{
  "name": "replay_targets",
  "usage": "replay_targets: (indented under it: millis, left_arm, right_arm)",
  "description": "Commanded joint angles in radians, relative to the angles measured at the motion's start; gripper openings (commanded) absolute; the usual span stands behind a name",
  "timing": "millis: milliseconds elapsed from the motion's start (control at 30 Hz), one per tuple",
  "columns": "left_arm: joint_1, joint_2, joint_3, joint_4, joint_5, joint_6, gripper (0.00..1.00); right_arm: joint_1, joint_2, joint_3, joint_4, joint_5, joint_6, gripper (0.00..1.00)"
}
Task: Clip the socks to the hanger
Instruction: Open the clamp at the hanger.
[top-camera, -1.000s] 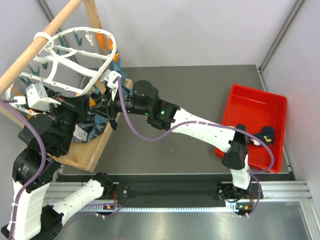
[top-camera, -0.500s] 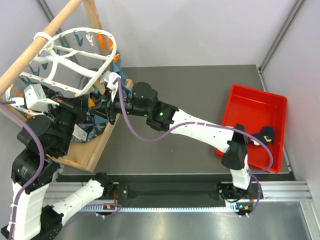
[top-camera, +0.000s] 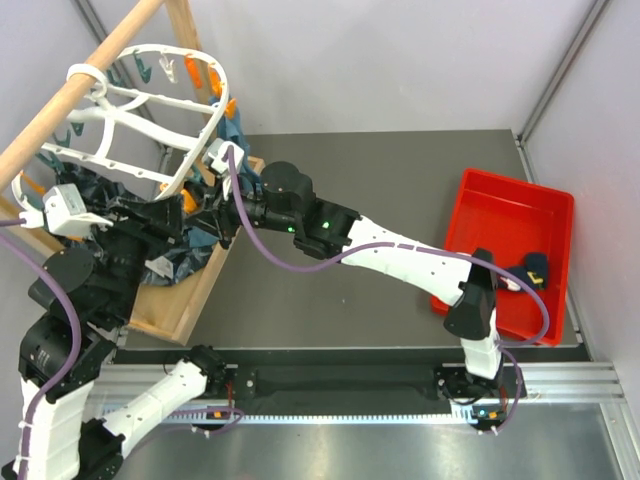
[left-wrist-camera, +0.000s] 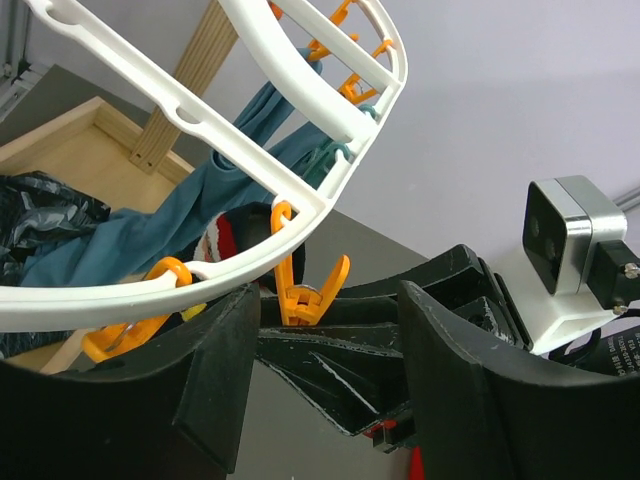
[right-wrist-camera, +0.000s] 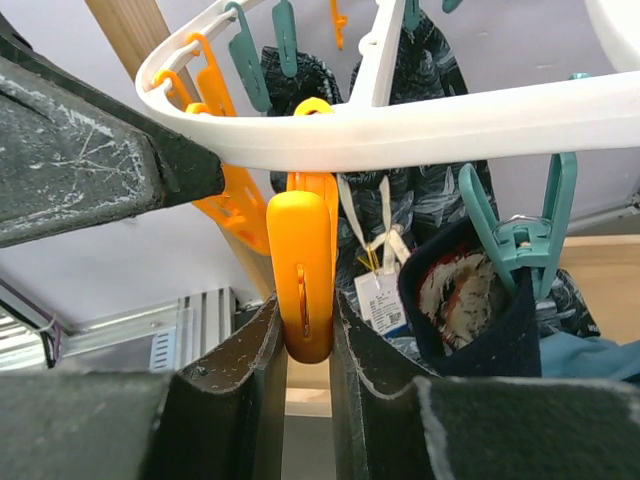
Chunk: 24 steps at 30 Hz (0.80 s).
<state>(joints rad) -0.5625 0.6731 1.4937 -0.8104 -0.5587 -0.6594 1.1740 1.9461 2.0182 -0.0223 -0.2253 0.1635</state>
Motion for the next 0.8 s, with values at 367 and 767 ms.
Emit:
replay_targets:
  millis: [367, 767]
  left_arm:
    - [0.004, 0.094, 0.037, -0.058, -0.038, -0.108, 0.64]
    - [0.004, 0.054, -0.061, 0.068, -0.116, -0.031, 0.57]
  right_arm:
    - [0.004, -0.068, 0.043, 0.001, -0.025, 0.048, 0.00]
    - [0.007, -0.075, 0.043, 0.007, -0.039, 0.065, 0.00]
